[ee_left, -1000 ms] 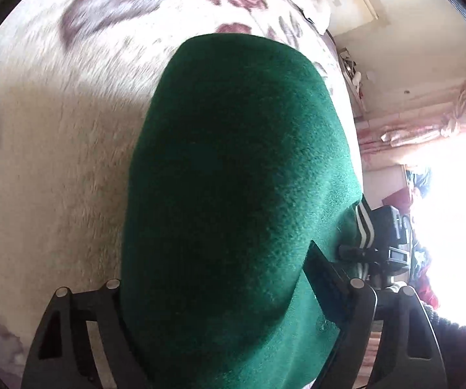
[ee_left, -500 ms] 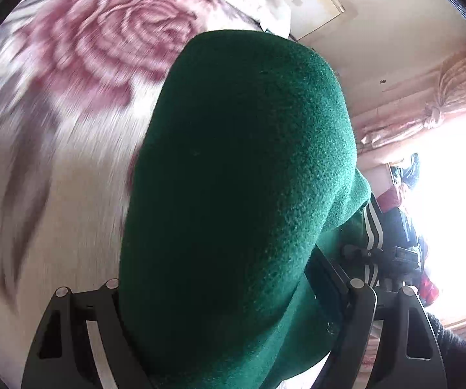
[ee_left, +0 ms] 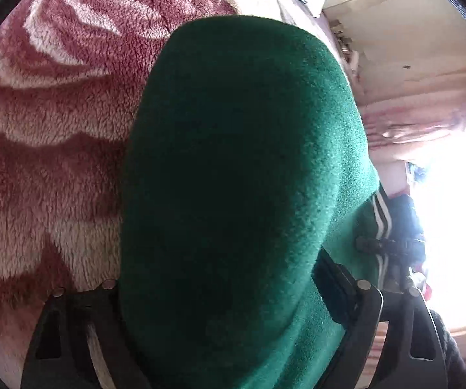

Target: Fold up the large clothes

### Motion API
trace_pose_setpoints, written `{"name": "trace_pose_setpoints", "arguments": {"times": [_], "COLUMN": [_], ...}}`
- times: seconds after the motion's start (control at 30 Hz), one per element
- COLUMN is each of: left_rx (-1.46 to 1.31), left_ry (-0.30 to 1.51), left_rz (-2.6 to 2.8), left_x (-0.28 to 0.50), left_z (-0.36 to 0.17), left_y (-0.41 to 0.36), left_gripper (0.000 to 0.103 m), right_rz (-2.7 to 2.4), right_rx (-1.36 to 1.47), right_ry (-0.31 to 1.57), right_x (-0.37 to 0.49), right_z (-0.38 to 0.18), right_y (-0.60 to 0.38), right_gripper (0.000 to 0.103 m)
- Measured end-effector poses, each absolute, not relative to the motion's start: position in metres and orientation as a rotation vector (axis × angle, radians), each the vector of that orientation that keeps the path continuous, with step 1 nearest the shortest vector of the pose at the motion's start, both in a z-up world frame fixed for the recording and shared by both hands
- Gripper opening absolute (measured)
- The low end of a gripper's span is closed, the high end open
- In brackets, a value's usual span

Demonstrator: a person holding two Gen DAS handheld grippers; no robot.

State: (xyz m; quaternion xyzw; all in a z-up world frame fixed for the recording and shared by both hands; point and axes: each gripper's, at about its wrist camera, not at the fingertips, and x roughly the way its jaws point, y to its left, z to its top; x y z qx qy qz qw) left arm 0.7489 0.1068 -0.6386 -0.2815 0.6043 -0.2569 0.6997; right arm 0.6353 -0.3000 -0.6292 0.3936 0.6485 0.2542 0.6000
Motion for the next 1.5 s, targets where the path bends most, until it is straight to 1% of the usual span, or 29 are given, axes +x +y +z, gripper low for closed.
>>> {"name": "trace_pose_setpoints", "arguments": {"times": [0.03,0.1,0.13,0.17,0.2,0.27,0.3,0.37,0.4,0.43,0.5,0.6,0.63,0.67,0.7,0.77,0.83,0.93,1.1,1.2,1.3,1.5], "left_rx": [-0.625,-0.623,-0.607,-0.578,-0.516,-0.403,-0.328,-0.214,-0.155,-0.12,-0.064,-0.043,-0.041,-0.046,-0.054,-0.049,-0.048,-0.049,-0.024,-0.023,-0.026,-0.013], "left_ry": [1.346,1.35,1.344,1.327,1.307,1.274,1.244,1.203,1.19,1.184,1.154,1.112,1.106,1.093,1.076,1.052,1.024,0.991,0.925,0.899,0.864,0.807], "left_rz": [-0.576,-0.556,-0.524,-0.482,-0.426,-0.302,-0.233,-0.122,-0.082,-0.055,-0.022,-0.004,0.007,0.008,0.001,0.005,0.005,-0.012,-0.012,-0.008,-0.007,-0.002], "left_x": [0.744,0.733,0.723,0.712,0.701,0.681,0.664,0.638,0.62,0.608,0.575,0.541,0.549,0.54,0.532,0.538,0.522,0.483,0.41,0.373,0.329,0.264], "left_z": [-0.636,-0.631,-0.625,-0.617,-0.606,-0.587,-0.572,-0.552,-0.541,-0.534,-0.513,-0.483,-0.473,-0.459,-0.445,-0.427,-0.4,-0.348,-0.262,-0.223,-0.181,-0.125], "left_y": [0.108,0.111,0.113,0.114,0.113,0.108,0.102,0.092,0.083,0.077,0.065,0.052,0.05,0.048,0.046,0.04,0.038,0.029,0.017,0.014,0.012,0.011], "left_gripper": [0.089,0.089,0.089,0.089,0.089,0.089,0.089,0.089,0.092,0.096,0.097,0.097,0.097,0.097,0.097,0.097,0.097,0.097,0.097,0.097,0.097,0.097], "right_rz": [0.584,0.539,0.495,0.444,0.42,0.32,0.266,0.141,0.082,0.046,-0.043,-0.126,-0.146,-0.16,-0.181,-0.211,-0.237,-0.238,-0.25,-0.265,-0.265,-0.234], "right_rx": [0.919,0.874,0.836,0.767,0.71,0.537,0.465,0.282,0.2,0.153,0.059,0.012,0.004,-0.009,-0.024,-0.052,-0.083,-0.074,-0.05,-0.044,-0.043,-0.028], "right_ry": [1.519,1.552,1.557,1.561,1.543,1.491,1.473,1.436,1.415,1.396,1.371,1.321,1.303,1.285,1.259,1.201,1.144,1.084,0.989,0.939,0.886,0.809], "right_x": [0.641,0.638,0.635,0.628,0.622,0.599,0.6,0.589,0.575,0.566,0.537,0.476,0.469,0.45,0.43,0.408,0.371,0.317,0.23,0.176,0.127,0.04], "right_z": [-0.632,-0.63,-0.625,-0.614,-0.603,-0.575,-0.568,-0.548,-0.541,-0.532,-0.515,-0.481,-0.473,-0.458,-0.441,-0.403,-0.365,-0.298,-0.183,-0.121,-0.069,0.02], "right_y": [-0.304,-0.301,-0.301,-0.298,-0.295,-0.281,-0.267,-0.252,-0.245,-0.249,-0.222,-0.22,-0.205,-0.208,-0.205,-0.186,-0.184,-0.204,-0.21,-0.209,-0.207,-0.208], "right_gripper": [0.049,0.064,0.07,0.08,0.084,0.086,0.089,0.091,0.094,0.095,0.096,0.096,0.096,0.097,0.097,0.097,0.097,0.097,0.097,0.097,0.097,0.097]}}
